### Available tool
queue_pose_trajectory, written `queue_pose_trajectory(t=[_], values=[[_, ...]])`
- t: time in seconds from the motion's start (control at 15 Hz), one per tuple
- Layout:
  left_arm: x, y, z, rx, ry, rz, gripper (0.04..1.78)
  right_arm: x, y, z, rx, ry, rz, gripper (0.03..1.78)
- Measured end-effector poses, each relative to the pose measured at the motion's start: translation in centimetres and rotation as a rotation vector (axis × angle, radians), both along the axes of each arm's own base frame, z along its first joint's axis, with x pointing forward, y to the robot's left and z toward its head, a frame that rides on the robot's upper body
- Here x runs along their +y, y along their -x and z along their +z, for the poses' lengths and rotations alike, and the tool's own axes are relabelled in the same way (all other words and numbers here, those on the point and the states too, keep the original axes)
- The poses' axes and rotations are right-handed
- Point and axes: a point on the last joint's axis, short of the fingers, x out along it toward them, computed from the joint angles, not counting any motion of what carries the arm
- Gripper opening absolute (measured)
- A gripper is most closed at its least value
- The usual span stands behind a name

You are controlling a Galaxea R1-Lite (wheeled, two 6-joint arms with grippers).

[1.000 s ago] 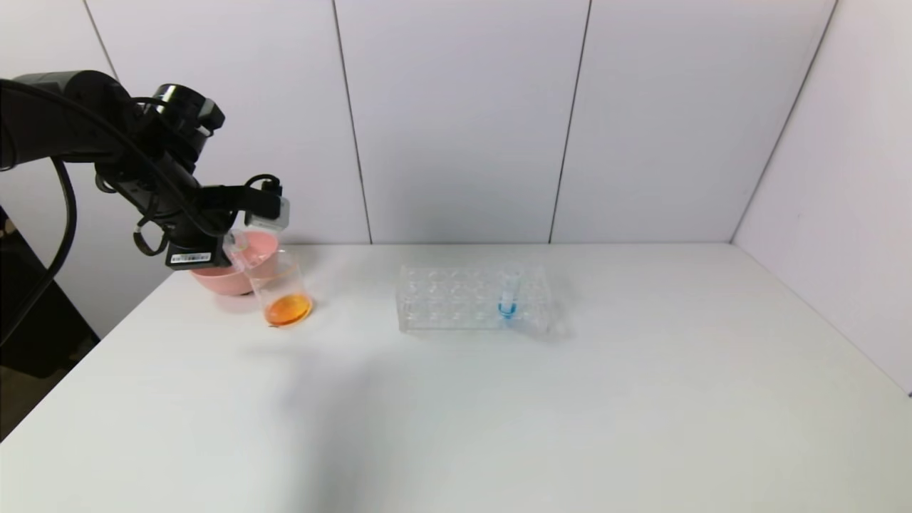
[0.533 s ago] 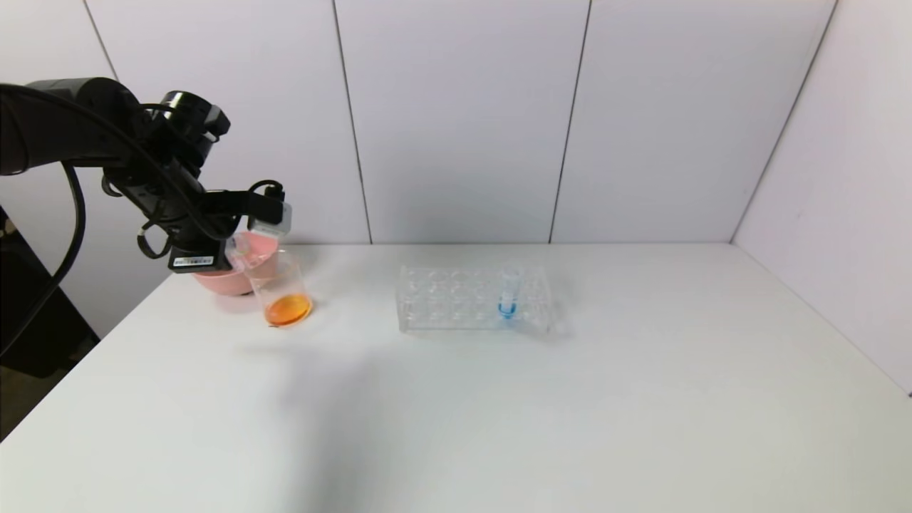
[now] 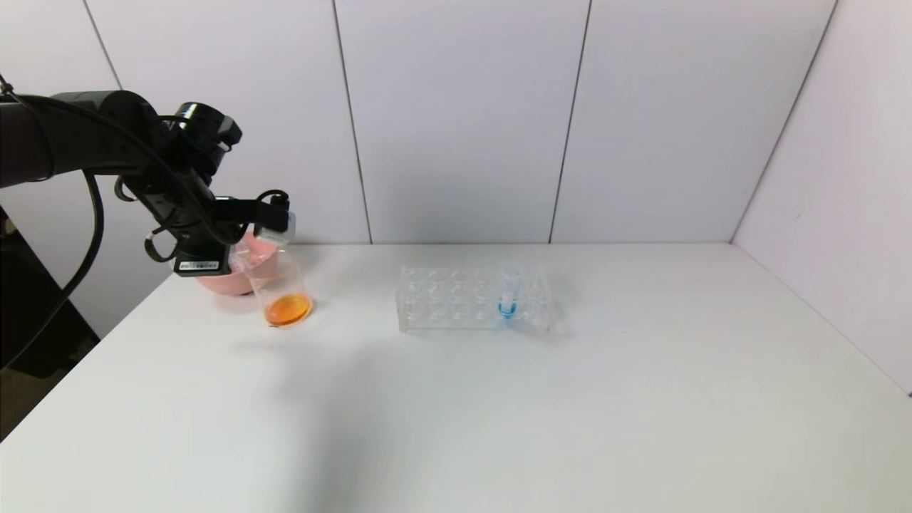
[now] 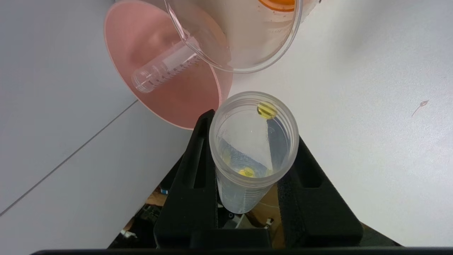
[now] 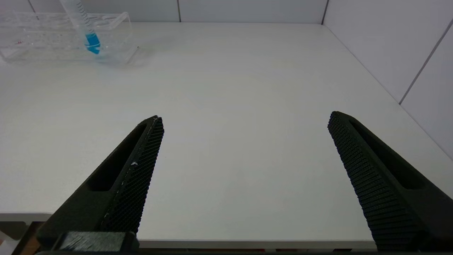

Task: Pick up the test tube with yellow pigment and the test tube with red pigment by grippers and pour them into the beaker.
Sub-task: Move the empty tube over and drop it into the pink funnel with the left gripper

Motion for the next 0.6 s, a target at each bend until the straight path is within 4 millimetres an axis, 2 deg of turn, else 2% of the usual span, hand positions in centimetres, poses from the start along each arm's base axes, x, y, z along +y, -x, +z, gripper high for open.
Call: queue_pose_trajectory(t=[0.27, 0.6], values=[[-0.02, -0.36, -0.58, 0.013, -0.027, 0.018, 0.49, 0.00, 0.00, 0.00, 0.000, 0.000, 0.000, 1.70], [0.20, 0.16, -0.04, 0.007, -0.013, 0.021, 0.49, 0.00, 0.00, 0.00, 0.000, 0.000, 0.000, 1.70]])
